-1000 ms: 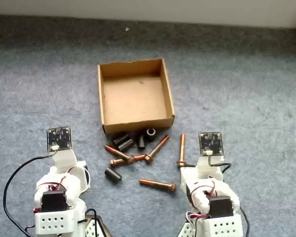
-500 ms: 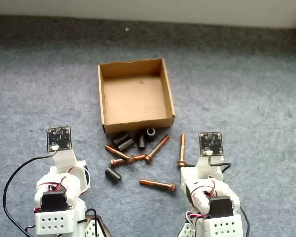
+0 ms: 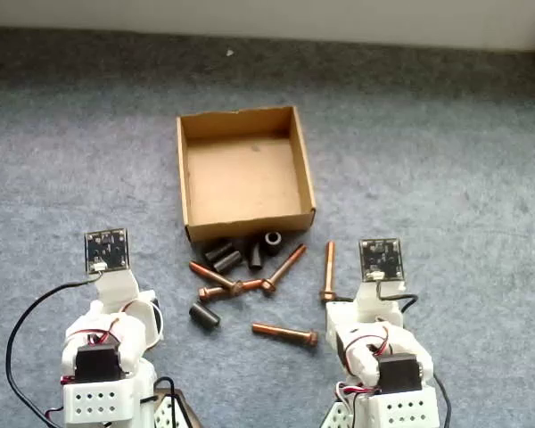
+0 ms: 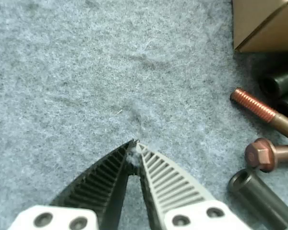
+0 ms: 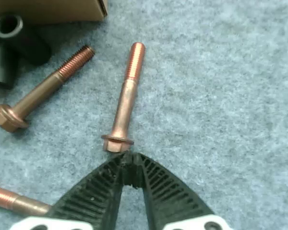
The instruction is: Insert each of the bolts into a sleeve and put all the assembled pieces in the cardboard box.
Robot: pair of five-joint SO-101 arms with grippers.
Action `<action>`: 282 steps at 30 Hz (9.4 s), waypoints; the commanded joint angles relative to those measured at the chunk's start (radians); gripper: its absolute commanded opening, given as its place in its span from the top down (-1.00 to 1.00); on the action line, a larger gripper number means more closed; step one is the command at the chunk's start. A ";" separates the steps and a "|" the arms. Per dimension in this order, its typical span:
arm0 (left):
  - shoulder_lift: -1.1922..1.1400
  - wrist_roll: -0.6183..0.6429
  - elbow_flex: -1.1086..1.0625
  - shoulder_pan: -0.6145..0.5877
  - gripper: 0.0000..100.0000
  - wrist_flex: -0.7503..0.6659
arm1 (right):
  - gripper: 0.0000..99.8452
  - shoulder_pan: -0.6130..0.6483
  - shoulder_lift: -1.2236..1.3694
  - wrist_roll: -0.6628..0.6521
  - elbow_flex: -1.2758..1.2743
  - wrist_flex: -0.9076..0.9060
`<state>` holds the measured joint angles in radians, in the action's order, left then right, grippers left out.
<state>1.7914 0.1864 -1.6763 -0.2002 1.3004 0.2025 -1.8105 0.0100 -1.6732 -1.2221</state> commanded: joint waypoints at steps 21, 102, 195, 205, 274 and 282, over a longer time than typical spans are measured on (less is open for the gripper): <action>-0.001 -0.005 -0.019 -0.007 0.96 0.005 | 0.99 -0.008 -0.012 0.005 -0.148 -0.008; 0.001 -0.008 -0.019 -0.007 0.95 -0.003 | 0.80 0.441 1.859 0.003 1.055 0.469; -1.389 -1.063 0.816 0.651 0.63 -0.247 | 0.99 -0.372 1.165 -0.058 0.555 0.404; -1.523 -1.060 0.816 0.650 0.77 -0.361 | 0.99 -0.372 1.165 -0.058 0.555 0.404; -0.499 -0.219 1.165 0.550 0.99 -0.275 | 0.99 0.487 0.363 -0.068 0.676 0.292; -0.420 -0.068 1.165 0.553 0.99 -0.387 | 0.99 0.639 0.166 -0.068 0.426 0.550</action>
<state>1.3464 0.0698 -0.5547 0.3598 0.9567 0.8055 -1.5635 -0.0560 -1.2068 -0.7725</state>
